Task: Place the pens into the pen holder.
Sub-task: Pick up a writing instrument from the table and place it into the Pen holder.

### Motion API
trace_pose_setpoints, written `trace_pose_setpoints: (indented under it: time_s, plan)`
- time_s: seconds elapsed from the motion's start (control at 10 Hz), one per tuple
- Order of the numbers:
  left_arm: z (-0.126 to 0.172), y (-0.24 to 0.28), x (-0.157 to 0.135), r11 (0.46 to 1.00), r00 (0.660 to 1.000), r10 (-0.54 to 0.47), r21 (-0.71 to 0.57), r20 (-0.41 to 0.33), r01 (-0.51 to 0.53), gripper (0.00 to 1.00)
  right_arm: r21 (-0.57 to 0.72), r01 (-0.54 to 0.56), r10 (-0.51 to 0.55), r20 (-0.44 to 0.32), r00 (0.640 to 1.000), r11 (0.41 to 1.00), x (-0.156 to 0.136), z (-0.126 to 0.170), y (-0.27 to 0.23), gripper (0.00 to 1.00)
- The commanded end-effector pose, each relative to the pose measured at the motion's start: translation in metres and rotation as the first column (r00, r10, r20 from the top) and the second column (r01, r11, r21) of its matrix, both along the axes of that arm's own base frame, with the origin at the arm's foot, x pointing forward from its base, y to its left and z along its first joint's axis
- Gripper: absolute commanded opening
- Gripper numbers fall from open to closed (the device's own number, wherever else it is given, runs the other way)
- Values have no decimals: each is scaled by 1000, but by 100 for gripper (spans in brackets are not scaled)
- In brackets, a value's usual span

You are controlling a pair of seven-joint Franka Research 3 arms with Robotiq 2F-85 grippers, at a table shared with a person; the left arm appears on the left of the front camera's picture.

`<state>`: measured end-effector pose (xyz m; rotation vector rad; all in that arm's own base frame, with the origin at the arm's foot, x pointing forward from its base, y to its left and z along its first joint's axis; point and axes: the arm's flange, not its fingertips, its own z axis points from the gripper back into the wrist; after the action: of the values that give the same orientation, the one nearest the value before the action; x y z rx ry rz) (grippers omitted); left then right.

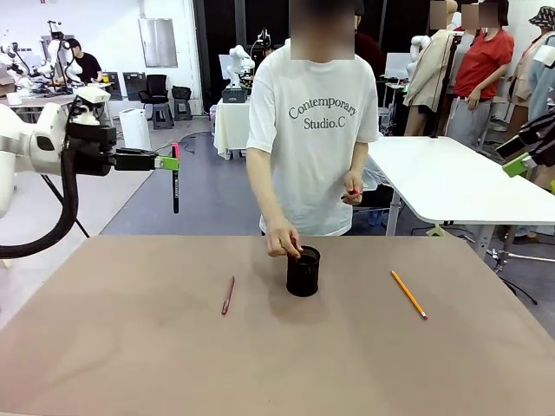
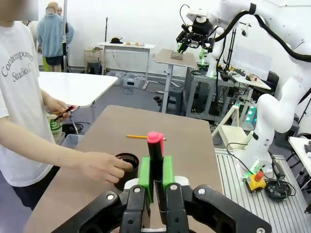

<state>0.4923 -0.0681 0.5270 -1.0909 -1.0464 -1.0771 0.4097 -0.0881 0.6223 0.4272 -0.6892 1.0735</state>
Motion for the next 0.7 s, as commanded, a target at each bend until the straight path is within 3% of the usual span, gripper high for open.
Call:
trace_pose_setpoints:
  time_s: [0.0, 0.6]
  plan:
    - [1, -1, -2, 1000, 1000, -14, -1, -20, 14, 0, 14, -10, 10, 8, 1000, 1000, 0, 1, 0, 100]
    - [1, -1, -2, 1000, 1000, -14, -1, -20, 14, 0, 14, -10, 10, 8, 1000, 1000, 0, 1, 0, 100]
